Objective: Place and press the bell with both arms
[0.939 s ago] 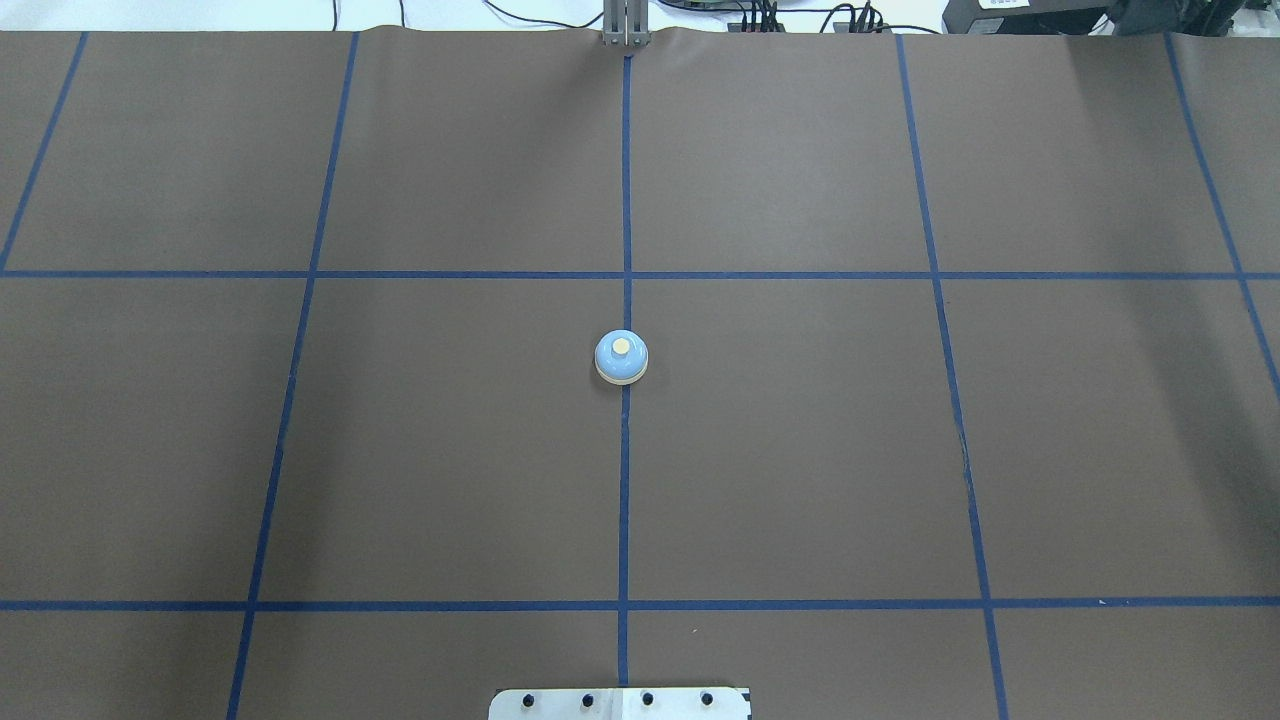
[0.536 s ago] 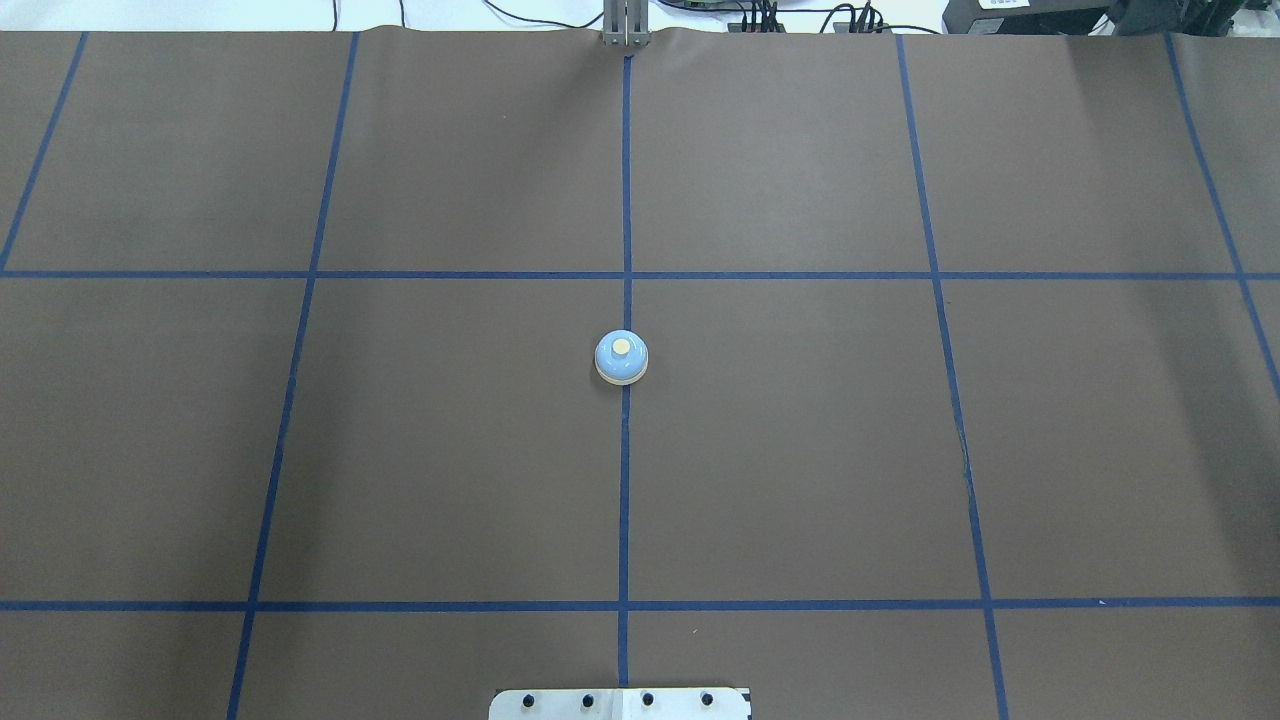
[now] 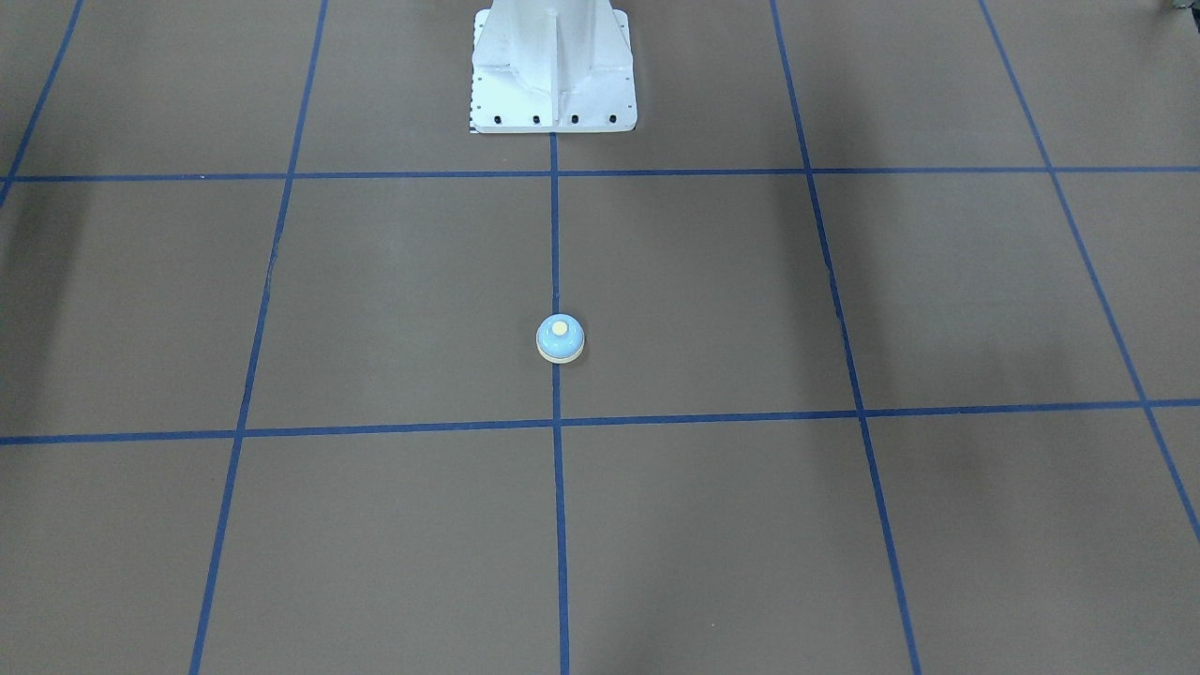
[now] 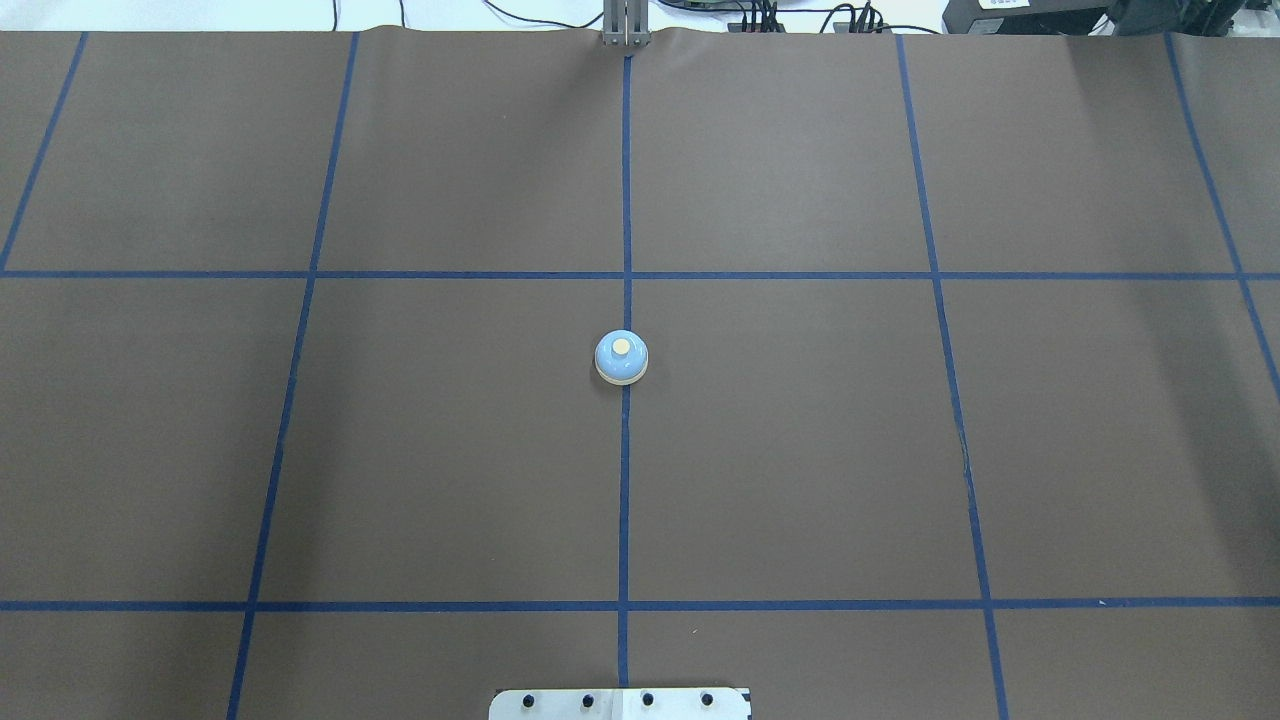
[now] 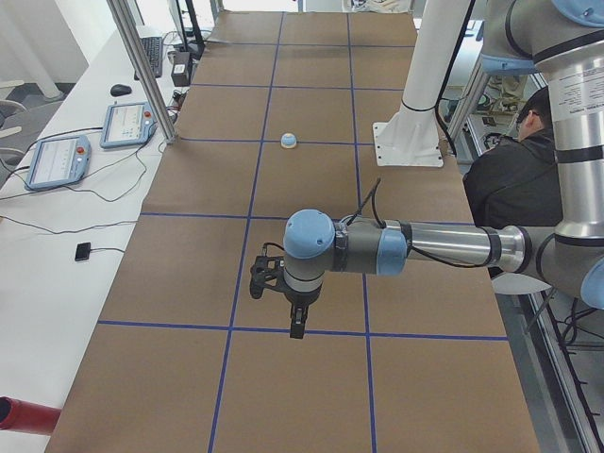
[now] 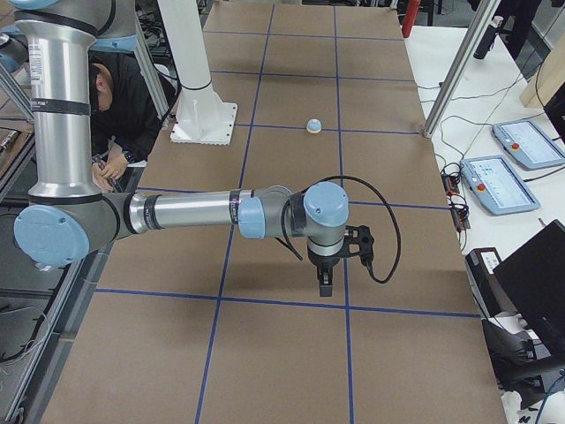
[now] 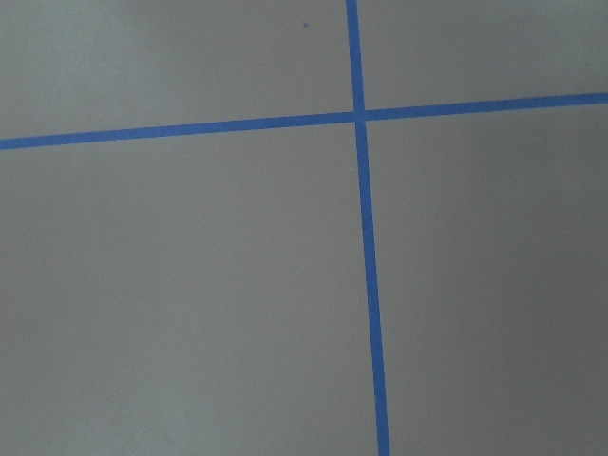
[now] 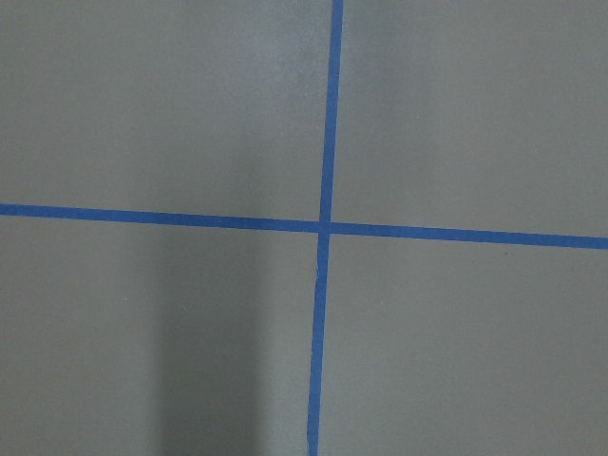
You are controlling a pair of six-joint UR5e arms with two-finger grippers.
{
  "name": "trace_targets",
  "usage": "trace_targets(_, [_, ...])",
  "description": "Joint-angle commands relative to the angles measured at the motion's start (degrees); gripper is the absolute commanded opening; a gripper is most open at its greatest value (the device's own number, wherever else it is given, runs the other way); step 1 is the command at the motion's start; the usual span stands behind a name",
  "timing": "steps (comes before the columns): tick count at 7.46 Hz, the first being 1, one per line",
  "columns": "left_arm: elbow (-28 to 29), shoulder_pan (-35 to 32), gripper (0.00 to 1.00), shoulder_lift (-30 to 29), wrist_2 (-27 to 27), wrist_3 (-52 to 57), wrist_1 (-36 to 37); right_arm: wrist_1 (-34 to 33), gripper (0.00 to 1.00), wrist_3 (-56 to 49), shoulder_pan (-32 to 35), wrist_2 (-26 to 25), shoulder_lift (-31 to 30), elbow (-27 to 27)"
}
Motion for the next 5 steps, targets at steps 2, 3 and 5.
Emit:
trace_targets(2, [-0.05,-0.01,1.0,0.1,-0.05,0.09,-0.17,0.33,1.0,0.13,-0.72,0.07,-0.17,0.5])
trace_targets(3, [-0.05,-0.01,1.0,0.1,-0.14,0.09,-0.17,0.33,1.0,0.13,-1.16,-0.01,-0.17,0.5])
trace_targets(5, [0.3,0.08,1.0,0.1,-0.05,0.09,-0.25,0.41,1.0,0.13,-1.51,0.08,-0.17,0.94])
